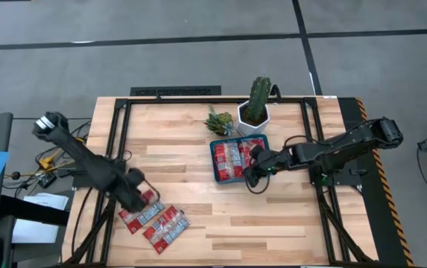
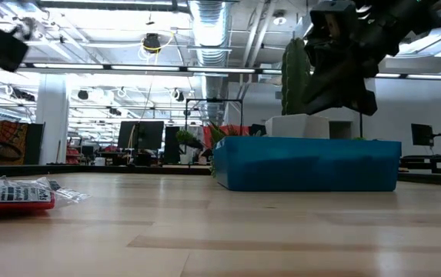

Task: Sort popcorn bags into baskets
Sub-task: Move the red popcorn bags to the center of the table

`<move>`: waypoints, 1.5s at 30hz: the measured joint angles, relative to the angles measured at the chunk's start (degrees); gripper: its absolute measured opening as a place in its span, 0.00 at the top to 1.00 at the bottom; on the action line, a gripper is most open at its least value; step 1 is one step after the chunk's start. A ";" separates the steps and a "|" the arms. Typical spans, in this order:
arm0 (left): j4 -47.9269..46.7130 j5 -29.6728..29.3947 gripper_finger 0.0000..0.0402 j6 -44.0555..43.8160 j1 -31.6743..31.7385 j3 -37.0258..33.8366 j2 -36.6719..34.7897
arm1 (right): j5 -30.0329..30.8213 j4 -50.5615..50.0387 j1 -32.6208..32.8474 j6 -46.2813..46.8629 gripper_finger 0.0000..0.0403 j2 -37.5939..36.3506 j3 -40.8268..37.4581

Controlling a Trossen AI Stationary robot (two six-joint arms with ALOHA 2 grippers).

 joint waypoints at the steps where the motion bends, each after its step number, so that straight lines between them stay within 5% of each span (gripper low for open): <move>1: -0.93 0.53 0.89 -0.07 -1.49 1.34 3.10 | 0.29 0.34 0.38 0.26 0.71 0.00 0.00; 4: 0.90 3.27 0.98 -0.80 -5.36 4.01 11.17 | 0.54 1.48 1.31 0.31 0.71 0.00 0.00; 10: 12.16 6.67 0.98 -7.61 -10.71 6.99 22.26 | 0.54 1.61 2.53 0.61 0.71 0.00 0.00; 18: 30.49 4.78 1.00 -8.18 -9.71 7.24 29.55 | 0.45 1.87 4.33 0.57 0.71 0.00 0.00; 25: 37.34 1.90 1.00 10.78 -3.25 7.11 30.27 | 0.30 2.22 6.71 2.58 0.71 0.00 0.00; 34: 53.64 -1.78 1.00 35.96 12.38 5.53 30.51 | 0.37 5.05 9.64 3.41 0.71 0.30 0.00; 40: 57.61 6.47 1.00 41.56 21.93 8.93 30.29 | 4.03 6.40 12.21 8.29 0.71 0.47 0.00; 45: 44.44 12.08 1.00 47.43 21.35 16.70 27.94 | 12.04 8.57 18.51 15.72 0.71 1.18 0.00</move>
